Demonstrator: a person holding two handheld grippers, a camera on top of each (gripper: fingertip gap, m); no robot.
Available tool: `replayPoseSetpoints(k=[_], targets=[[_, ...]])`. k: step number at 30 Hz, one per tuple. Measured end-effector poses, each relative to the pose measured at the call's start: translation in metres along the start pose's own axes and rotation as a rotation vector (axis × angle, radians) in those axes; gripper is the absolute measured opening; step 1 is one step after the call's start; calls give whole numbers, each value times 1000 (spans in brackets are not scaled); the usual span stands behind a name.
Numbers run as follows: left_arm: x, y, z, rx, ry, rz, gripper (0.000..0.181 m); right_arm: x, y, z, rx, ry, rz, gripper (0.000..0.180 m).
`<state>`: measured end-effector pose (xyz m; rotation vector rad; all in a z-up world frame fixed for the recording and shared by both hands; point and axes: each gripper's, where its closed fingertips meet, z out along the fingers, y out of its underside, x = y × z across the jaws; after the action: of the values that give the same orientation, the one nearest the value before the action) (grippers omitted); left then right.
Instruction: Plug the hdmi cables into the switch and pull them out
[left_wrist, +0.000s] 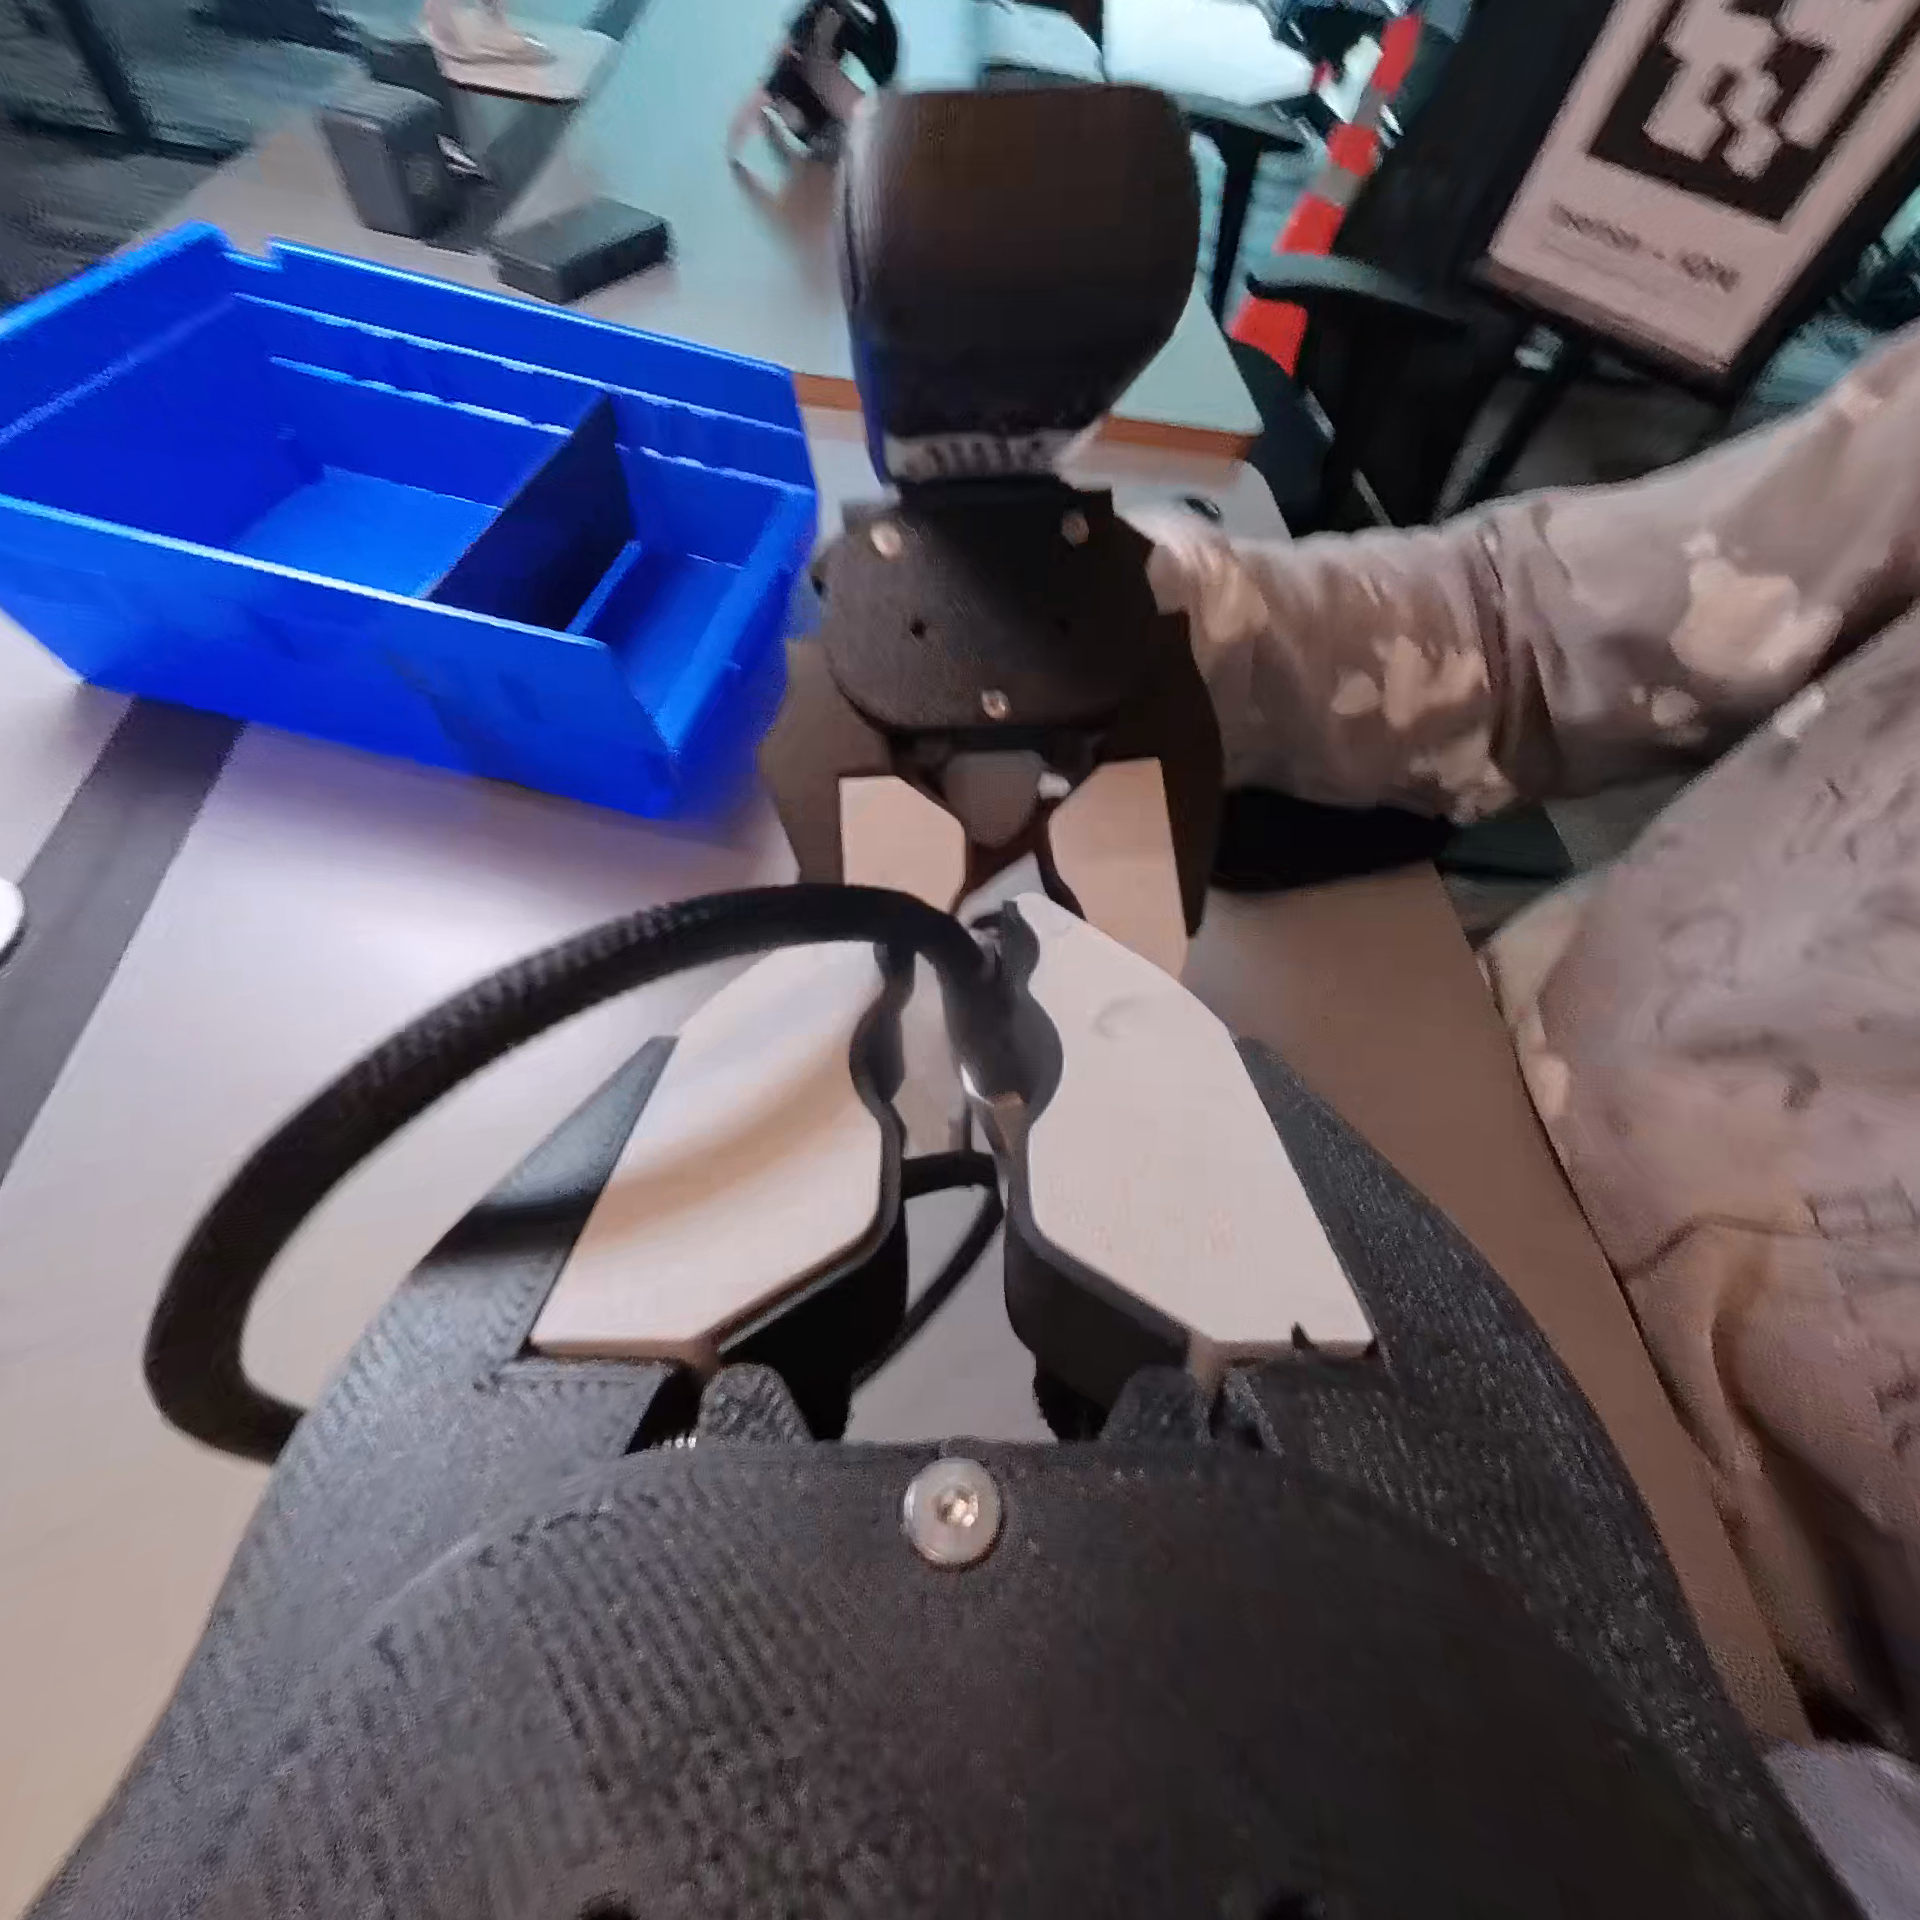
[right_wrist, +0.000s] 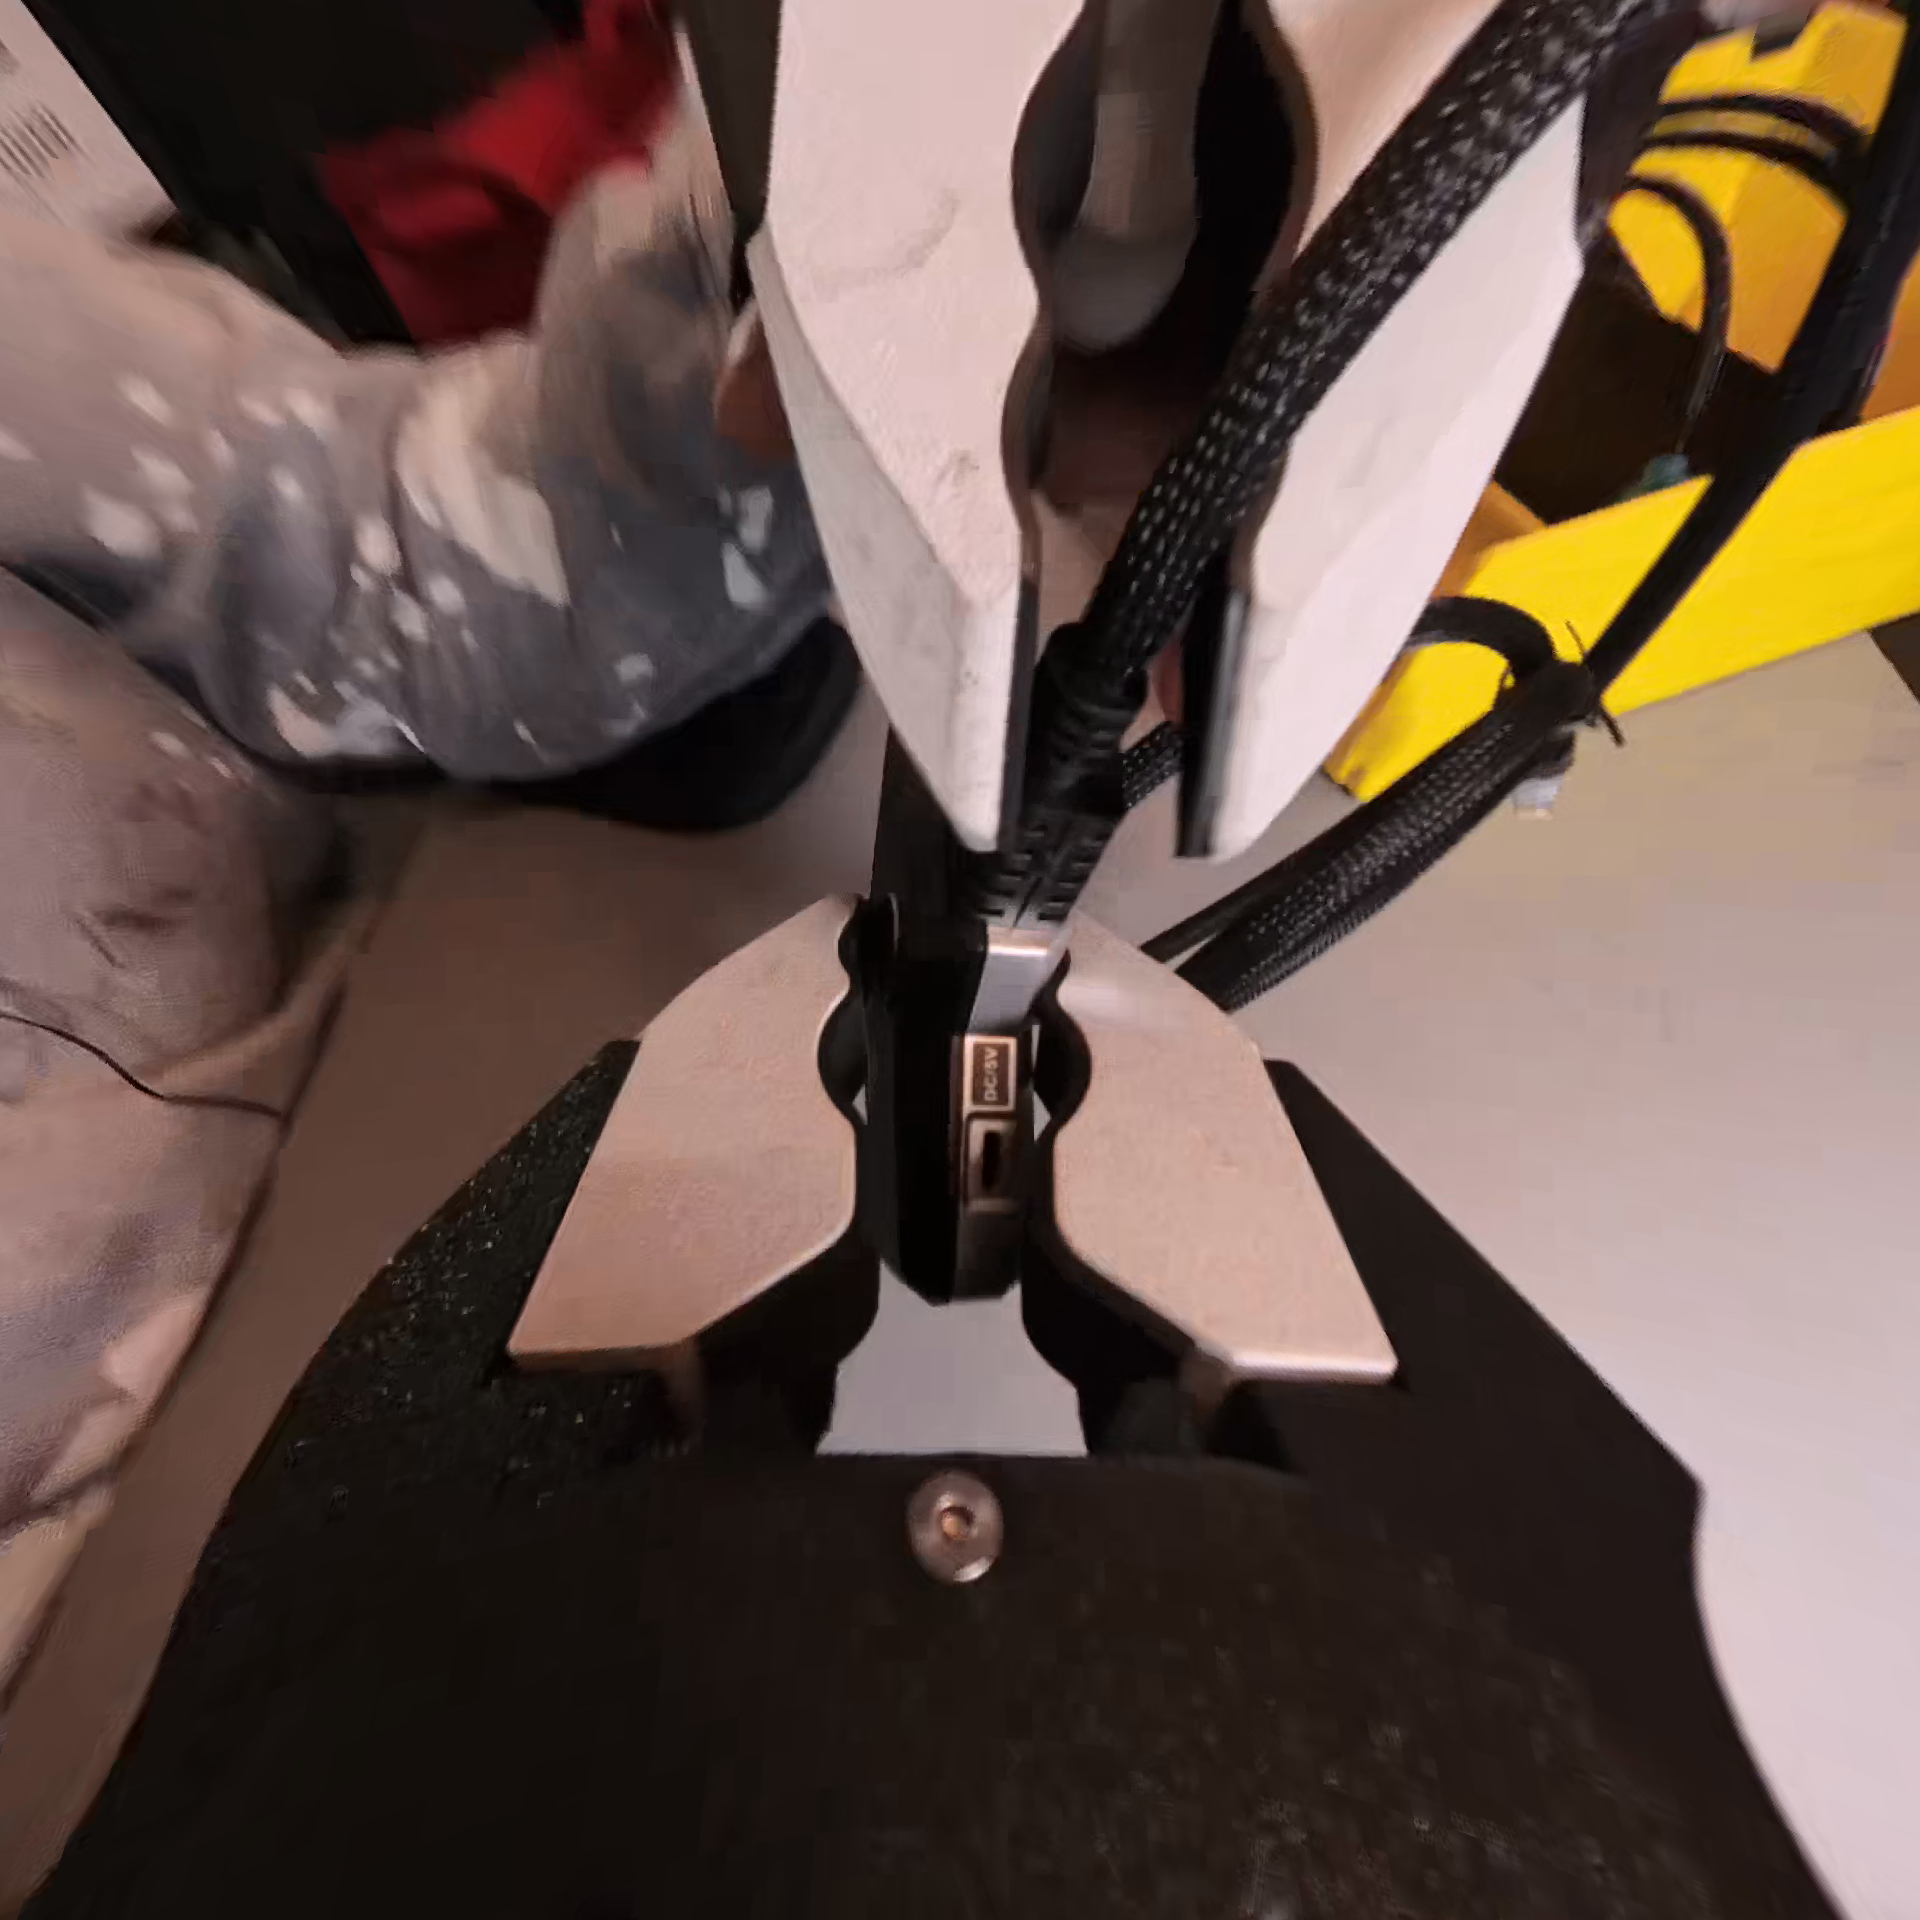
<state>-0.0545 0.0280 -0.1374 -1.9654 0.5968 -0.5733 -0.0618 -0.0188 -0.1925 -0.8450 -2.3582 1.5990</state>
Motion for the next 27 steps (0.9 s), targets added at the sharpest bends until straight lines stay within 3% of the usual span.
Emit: replayPoseSetpoints(k=[6, 11, 16, 20, 24, 27], targets=[[-17, -36, -19, 192, -152, -47, 42, 8, -40, -33, 417, -116, 143, 28], [-13, -65, -52, 387, -170, -48, 43, 12, -61, -65, 644, -146, 189, 28], [-20, -60, -73, 426, -174, -94, 40, 36, -80, -113, 974, -71, 272, 28], [-22, -65, -45, 443, -177, -93, 39, 41, -84, -148, 1168, -64, 281, 28], [-27, -73, 0, 513, -232, -84, 41, 38, -85, -148, 1195, -49, 243, 28], [-21, -78, 11, 576, -213, -77, 37, 38, -81, -135, 1140, -29, 222, 28]])
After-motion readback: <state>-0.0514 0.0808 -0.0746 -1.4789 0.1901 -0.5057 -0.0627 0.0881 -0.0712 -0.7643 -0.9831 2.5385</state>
